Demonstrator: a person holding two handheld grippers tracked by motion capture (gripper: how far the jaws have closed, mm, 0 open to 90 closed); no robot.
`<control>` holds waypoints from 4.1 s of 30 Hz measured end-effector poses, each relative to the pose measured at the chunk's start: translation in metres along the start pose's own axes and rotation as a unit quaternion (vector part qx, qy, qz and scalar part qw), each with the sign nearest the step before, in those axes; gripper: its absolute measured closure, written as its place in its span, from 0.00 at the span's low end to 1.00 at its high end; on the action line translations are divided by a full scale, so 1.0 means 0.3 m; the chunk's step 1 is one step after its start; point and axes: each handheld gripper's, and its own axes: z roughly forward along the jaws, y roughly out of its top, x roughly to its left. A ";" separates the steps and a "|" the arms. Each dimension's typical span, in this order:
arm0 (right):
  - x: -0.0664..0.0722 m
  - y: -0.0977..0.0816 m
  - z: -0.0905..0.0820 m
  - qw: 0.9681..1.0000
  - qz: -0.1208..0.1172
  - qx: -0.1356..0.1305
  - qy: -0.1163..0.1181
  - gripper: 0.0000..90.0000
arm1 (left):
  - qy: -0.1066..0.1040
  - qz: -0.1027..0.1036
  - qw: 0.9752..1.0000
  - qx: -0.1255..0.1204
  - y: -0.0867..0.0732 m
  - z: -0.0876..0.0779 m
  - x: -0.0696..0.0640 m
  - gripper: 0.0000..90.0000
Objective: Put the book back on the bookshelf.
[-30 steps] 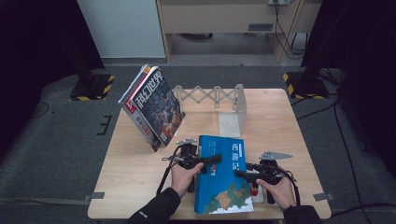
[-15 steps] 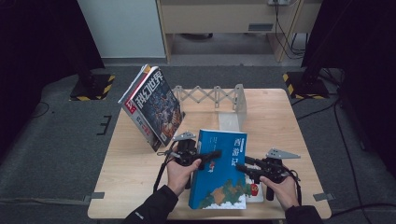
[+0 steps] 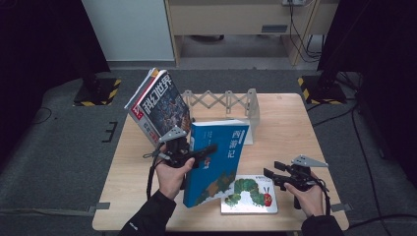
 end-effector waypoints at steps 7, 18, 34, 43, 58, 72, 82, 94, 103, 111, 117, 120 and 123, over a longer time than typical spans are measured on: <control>-0.045 -0.018 0.000 0.992 -0.053 0.067 -0.095 0.31 | 0.053 0.029 0.998 -0.003 0.031 -0.042 0.011 0.67; -0.111 -0.050 0.007 0.979 -0.076 0.116 -0.149 0.26 | 0.097 0.053 0.993 -0.029 0.106 -0.063 0.048 0.67; -0.130 -0.073 0.026 0.978 -0.066 0.122 -0.156 0.15 | 0.135 0.028 0.988 -0.066 0.170 0.056 0.138 0.67; -0.140 -0.080 0.030 0.979 -0.066 0.116 -0.155 0.07 | 0.160 0.030 0.984 -0.065 0.184 0.159 0.183 0.67; -0.138 -0.079 0.037 0.979 -0.066 0.123 -0.150 0.03 | 0.209 0.020 0.972 -0.104 0.205 0.278 0.292 0.67; -0.138 -0.079 0.037 0.979 -0.066 0.122 -0.150 0.03 | 0.211 0.062 0.970 -0.105 0.157 0.310 0.275 0.66; -0.138 -0.079 0.036 0.979 -0.066 0.123 -0.150 0.03 | 0.222 0.095 0.967 -0.077 0.067 0.219 0.231 0.66; -0.138 -0.079 0.037 0.979 -0.066 0.123 -0.150 0.03 | 0.196 0.097 0.971 -0.100 -0.037 0.139 0.215 0.64; -0.138 -0.079 0.036 0.979 -0.066 0.124 -0.150 0.03 | 0.184 0.093 0.972 -0.115 -0.056 0.148 0.202 0.63; -0.138 -0.079 0.037 0.979 -0.066 0.123 -0.150 0.03 | 0.187 0.081 0.970 -0.134 -0.060 0.196 0.193 0.63; -0.138 -0.079 0.037 0.979 -0.066 0.123 -0.150 0.03 | 0.195 0.075 0.969 -0.136 -0.045 0.233 0.198 0.62; -0.138 -0.079 0.037 0.979 -0.066 0.123 -0.150 0.03 | 0.192 0.075 0.968 -0.140 -0.045 0.239 0.208 0.62; -0.138 -0.079 0.037 0.979 -0.066 0.123 -0.150 0.03 | 0.193 0.078 0.968 -0.140 -0.049 0.232 0.211 0.62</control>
